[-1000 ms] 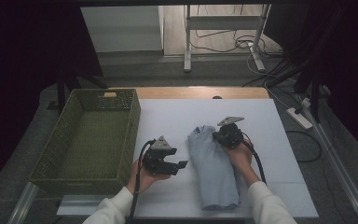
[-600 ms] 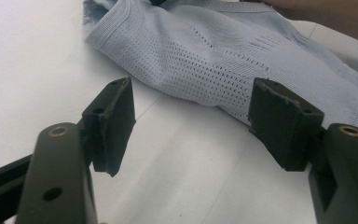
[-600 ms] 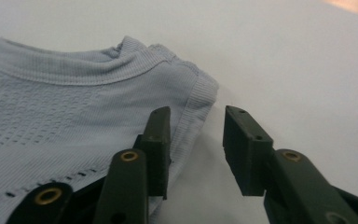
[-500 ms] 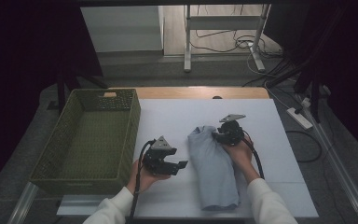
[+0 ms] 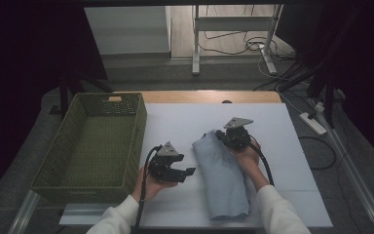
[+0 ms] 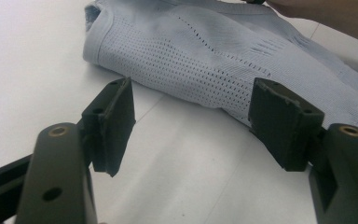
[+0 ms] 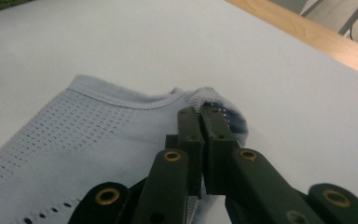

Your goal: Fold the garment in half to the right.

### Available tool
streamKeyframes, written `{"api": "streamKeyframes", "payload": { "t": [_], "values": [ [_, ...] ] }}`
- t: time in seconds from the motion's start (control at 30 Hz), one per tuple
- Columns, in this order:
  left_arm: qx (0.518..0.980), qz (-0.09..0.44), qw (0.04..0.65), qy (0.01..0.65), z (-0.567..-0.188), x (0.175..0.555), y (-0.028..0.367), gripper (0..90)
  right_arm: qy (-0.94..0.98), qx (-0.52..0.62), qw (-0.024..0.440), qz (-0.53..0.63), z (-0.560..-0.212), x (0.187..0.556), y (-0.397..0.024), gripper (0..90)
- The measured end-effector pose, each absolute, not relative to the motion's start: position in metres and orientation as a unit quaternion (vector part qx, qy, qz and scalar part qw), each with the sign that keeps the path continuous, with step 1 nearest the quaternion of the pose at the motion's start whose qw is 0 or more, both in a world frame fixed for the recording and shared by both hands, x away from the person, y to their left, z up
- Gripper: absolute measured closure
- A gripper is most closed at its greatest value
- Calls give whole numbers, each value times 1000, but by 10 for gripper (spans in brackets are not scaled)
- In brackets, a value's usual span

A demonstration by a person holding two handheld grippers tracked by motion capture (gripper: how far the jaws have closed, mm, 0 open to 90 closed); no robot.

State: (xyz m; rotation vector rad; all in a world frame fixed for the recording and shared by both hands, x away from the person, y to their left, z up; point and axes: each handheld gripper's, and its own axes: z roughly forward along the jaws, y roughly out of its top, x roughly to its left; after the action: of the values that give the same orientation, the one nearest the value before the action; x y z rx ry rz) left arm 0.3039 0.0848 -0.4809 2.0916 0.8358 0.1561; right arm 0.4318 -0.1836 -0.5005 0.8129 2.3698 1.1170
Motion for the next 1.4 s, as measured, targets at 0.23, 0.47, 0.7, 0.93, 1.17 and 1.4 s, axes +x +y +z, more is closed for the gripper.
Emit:
{"api": "streamKeyframes", "payload": {
  "t": [0.23,0.47,0.7,0.93,1.17,1.4],
  "values": [
    [837,61,428,335,-481,304,86,318,854,295,196,380,-510,437,-178,873],
    [838,59,427,334,-482,304,85,316,857,326,179,358,-522,444,-185,863],
    [838,59,428,335,-482,305,85,315,848,326,189,371,-509,438,-186,588],
    [835,60,430,338,-482,307,88,314,835,329,180,403,-490,425,-194,523],
    [834,57,432,339,-482,310,87,313,831,328,168,417,-482,411,-206,508],
    [832,53,436,338,-482,312,87,312,827,326,170,425,-475,398,-214,506]
  ]
}}
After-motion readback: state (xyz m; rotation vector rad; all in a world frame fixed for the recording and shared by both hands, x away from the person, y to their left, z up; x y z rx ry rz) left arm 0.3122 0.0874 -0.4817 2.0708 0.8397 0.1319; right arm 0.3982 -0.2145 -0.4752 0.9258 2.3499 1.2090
